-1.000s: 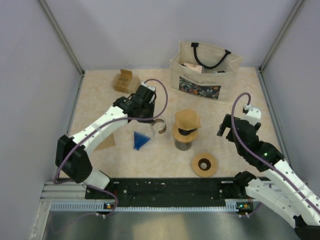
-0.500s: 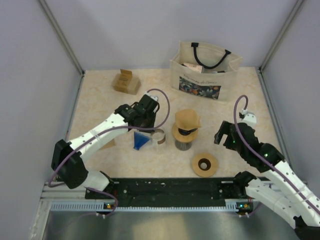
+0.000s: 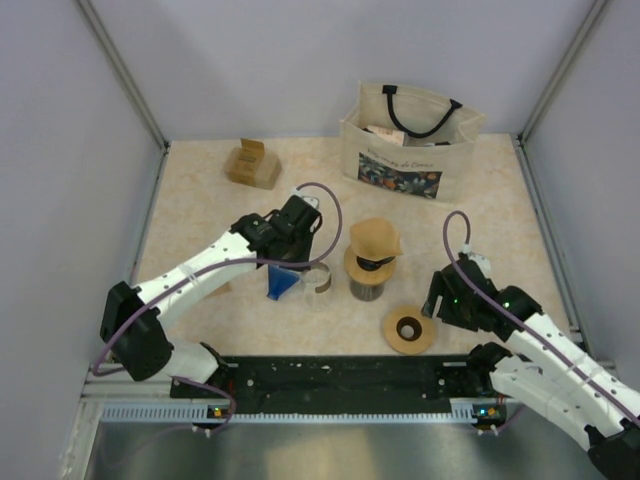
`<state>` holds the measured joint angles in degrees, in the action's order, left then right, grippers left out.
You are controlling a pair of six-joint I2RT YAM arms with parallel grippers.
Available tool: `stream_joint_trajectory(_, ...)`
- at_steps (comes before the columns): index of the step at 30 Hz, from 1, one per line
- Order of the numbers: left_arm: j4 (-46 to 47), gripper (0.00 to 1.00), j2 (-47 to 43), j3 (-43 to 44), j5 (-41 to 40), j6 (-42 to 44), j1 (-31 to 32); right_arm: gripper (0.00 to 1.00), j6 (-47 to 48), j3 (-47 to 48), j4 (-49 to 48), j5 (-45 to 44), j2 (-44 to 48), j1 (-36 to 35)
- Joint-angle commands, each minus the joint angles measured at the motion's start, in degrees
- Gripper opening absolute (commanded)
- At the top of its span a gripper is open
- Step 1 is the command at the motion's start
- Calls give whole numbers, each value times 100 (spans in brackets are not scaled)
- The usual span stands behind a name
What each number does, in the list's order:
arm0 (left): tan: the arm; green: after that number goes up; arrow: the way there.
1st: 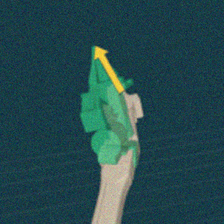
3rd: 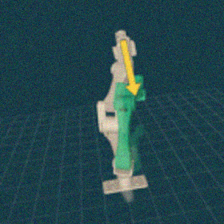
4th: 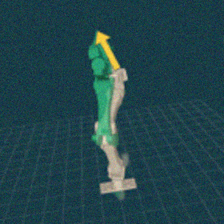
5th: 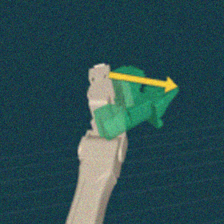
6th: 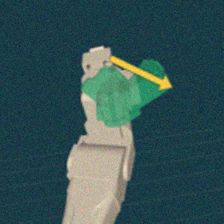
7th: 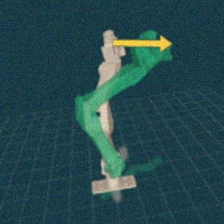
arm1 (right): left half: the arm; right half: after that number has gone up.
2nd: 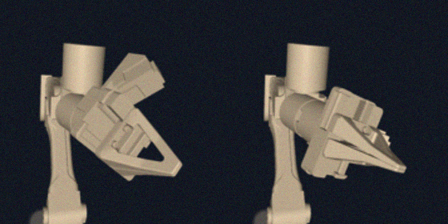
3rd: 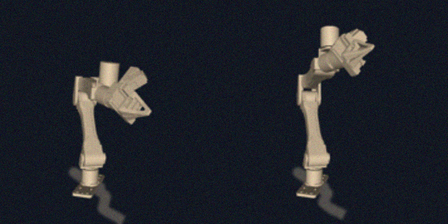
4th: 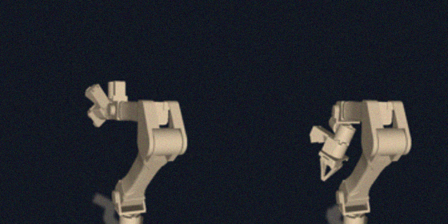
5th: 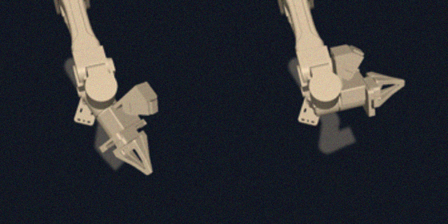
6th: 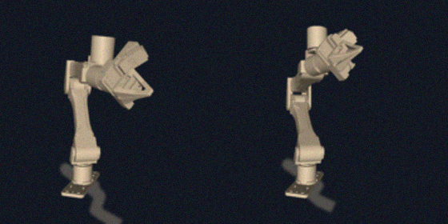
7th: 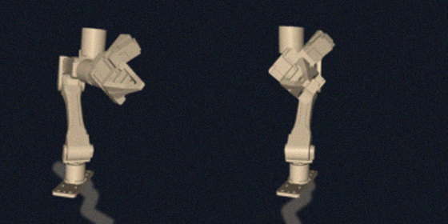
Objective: Place the coffee filter in the dripper
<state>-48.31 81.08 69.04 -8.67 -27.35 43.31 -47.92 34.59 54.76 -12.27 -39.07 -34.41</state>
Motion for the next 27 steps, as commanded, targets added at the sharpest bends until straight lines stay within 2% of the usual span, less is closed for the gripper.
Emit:
stream_joint_trajectory(1, 147, 6, -242, -83, -48, -95, 46, 73, -121, -172, -264, 348, -127, 31)
stream_joint_trajectory(8, 244, 8, -277, -250, -21, -130, 55, 68, -349, -645, -818, 638, -39, 31)
stream_joint_trajectory(12, 287, 13, -356, -311, -12, -130, 64, 64, -349, -822, -853, 779, -180, 23)
stream_joint_trajectory(16, 349, 27, -417, -338, 31, -130, 81, 64, -341, -892, -871, 709, -189, 22)
stream_joint_trajectory(18, 358, 29, -409, -338, 93, -139, 72, 63, -314, -989, -967, 796, -206, 22)
stream_joint_trajectory(21, 454, 38, -488, -382, 181, -156, 72, 63, -288, -1156, -1257, 920, -268, 5)
stream_joint_trajectory(25, 516, 59, -619, -356, 269, -156, 72, 61, -349, -1182, -1310, 753, -391, -135)
stream_joint_trajectory(27, 551, 78, -742, -338, 278, -139, 72, 60, -367, -1182, -1319, 726, -435, -180)
